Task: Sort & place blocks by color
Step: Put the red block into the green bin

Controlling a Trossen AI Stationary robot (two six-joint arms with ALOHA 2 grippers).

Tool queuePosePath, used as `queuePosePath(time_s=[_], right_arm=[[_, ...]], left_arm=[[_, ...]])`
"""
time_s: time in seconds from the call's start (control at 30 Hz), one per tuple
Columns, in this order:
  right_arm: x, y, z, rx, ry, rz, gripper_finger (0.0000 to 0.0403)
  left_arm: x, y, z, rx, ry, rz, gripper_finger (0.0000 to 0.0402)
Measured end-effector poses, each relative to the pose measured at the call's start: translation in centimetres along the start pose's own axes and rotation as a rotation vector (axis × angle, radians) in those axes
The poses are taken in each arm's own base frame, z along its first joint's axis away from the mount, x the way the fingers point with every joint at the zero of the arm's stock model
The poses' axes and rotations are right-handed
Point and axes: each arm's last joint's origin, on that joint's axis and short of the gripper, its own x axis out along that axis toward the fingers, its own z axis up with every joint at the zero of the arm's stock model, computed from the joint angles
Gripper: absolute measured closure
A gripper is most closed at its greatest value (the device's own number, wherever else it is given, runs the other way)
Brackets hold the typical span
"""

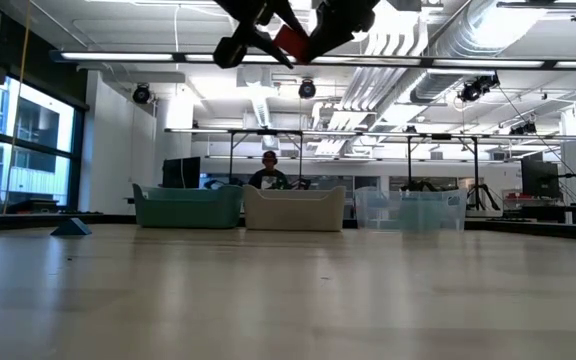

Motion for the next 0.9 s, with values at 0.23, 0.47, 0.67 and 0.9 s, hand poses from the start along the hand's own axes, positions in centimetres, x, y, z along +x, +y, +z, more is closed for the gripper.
queuePosePath(time_s=[0.23,0.47,0.67,0.9], right_arm=[[0.00,-0.13,-0.09,-0.014,0.023,-0.037,0.0295],[-0.01,-0.17,-0.08,-0.042,0.030,-0.053,0.0295],[-0.02,-0.17,-0.07,-0.045,0.031,-0.055,0.0274],[-0.05,-0.23,0.00,-0.055,0.036,-0.076,0.0206]], left_arm=[[-0.02,-0.24,0.36,0.013,-0.054,-0.011,0.0336],[-0.02,-0.23,0.41,0.016,-0.059,-0.010,0.0338],[-0.02,-0.26,0.40,0.025,-0.058,-0.013,0.0339],[-0.01,-0.19,0.48,0.067,-0.073,0.003,0.0347]])
